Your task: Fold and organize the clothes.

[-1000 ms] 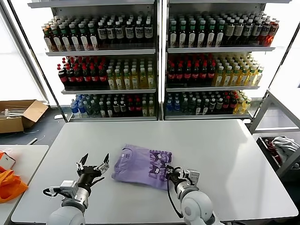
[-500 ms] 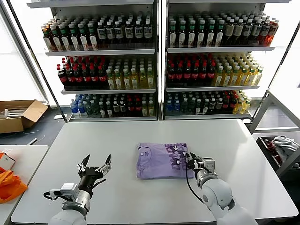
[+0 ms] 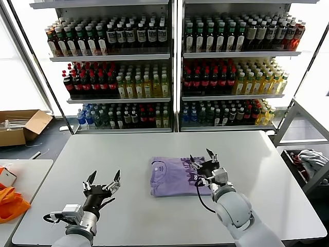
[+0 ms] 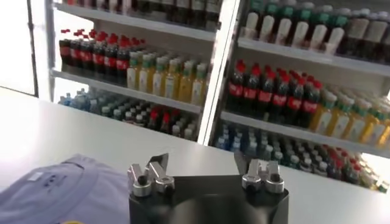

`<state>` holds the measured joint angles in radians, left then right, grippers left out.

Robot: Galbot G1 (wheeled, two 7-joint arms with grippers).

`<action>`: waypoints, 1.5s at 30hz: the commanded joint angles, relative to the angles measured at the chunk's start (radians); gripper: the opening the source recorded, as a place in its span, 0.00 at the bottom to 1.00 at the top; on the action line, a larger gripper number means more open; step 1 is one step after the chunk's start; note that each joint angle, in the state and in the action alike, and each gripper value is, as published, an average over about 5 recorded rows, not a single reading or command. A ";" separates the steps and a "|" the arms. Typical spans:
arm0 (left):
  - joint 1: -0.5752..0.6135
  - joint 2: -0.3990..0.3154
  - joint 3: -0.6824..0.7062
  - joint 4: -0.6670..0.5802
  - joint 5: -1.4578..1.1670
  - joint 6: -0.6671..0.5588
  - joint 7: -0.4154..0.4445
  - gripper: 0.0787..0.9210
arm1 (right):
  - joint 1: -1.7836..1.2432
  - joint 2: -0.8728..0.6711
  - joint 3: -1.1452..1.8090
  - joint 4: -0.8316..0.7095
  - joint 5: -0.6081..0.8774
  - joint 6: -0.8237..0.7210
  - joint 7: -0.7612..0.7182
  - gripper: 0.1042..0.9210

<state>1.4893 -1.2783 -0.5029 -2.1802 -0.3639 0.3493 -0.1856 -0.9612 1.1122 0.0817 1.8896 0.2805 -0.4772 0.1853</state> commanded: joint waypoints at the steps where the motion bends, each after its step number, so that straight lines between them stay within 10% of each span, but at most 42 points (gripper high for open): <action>1: 0.063 -0.040 -0.039 -0.049 0.009 -0.005 0.007 0.88 | 0.240 -0.065 -0.270 -0.121 -0.035 0.094 -0.195 0.83; 32: 0.147 -0.111 -0.077 -0.100 0.040 -0.010 0.030 0.88 | 0.214 0.143 -0.265 -0.424 -0.099 0.101 -0.164 0.88; 45: 0.133 -0.105 -0.074 -0.107 0.067 -0.121 0.055 0.88 | 0.039 0.118 0.001 -0.077 -0.118 0.159 -0.084 0.88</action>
<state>1.6307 -1.3764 -0.5771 -2.2795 -0.3189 0.3179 -0.1438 -0.7926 1.2317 -0.1234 1.5768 0.1858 -0.3512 0.0423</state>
